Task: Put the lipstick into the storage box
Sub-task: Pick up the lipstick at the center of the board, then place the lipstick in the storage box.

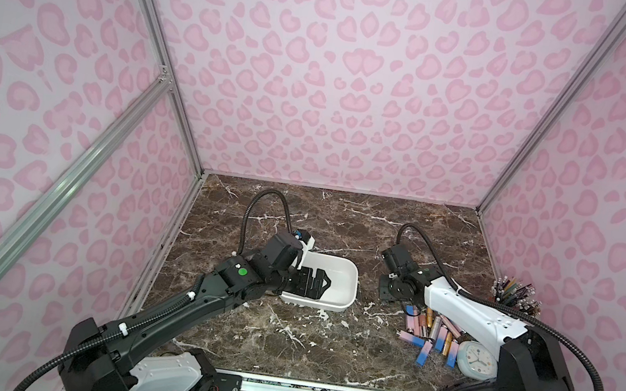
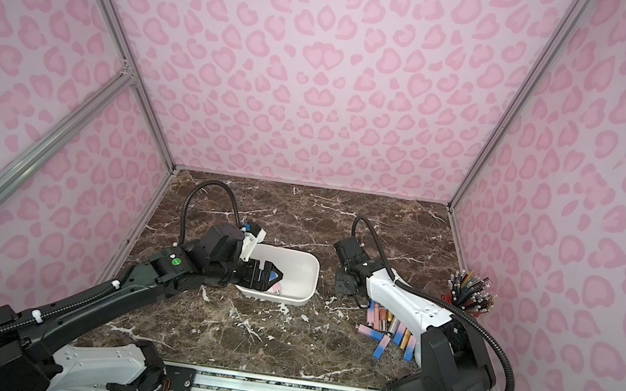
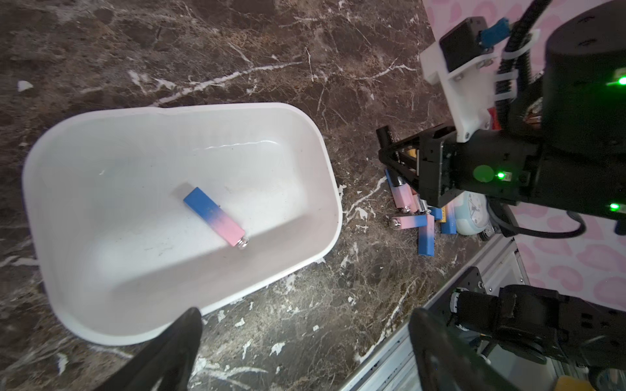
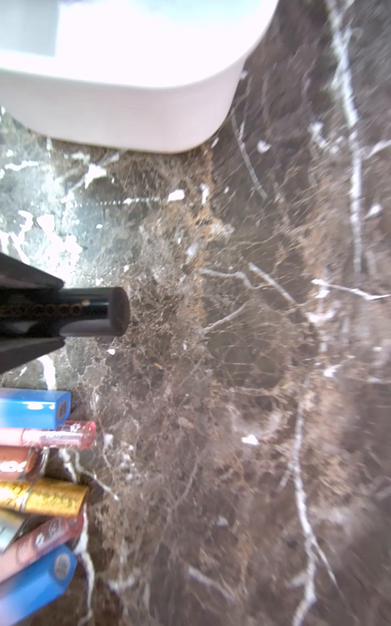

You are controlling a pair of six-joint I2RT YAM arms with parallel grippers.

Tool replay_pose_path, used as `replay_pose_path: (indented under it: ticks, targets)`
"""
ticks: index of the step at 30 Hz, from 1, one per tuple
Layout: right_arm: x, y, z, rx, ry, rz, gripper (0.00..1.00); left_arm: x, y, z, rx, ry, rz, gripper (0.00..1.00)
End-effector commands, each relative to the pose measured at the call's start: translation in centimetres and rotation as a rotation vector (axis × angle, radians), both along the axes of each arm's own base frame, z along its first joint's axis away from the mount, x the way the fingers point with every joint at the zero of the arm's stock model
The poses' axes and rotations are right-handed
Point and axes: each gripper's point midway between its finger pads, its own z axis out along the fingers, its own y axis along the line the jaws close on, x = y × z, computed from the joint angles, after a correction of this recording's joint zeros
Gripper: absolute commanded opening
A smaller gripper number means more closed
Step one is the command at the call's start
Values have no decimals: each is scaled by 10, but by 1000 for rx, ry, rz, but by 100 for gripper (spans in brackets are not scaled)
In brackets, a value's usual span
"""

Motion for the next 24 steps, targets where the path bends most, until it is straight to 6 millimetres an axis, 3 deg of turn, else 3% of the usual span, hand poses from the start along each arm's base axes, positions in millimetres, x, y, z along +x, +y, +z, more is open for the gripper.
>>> replay_pose_path:
  ticks: [1, 6, 10, 18, 24]
  targets:
    - [1, 8, 17, -33, -19, 25, 23, -2, 16, 0, 27, -16, 28, 98]
    - [12, 52, 40, -14, -64, 102, 24, -5, 38, 6, 32, -41, 76, 98]
    - [18, 95, 43, -5, -68, 175, 24, -10, 53, 9, 37, -59, 105, 98]
    - [19, 177, 3, -28, 2, 315, 22, -25, 77, 9, 51, -83, 148, 98]
    - [18, 203, -26, -29, 46, 350, 22, -33, 88, 11, 59, -96, 163, 98]
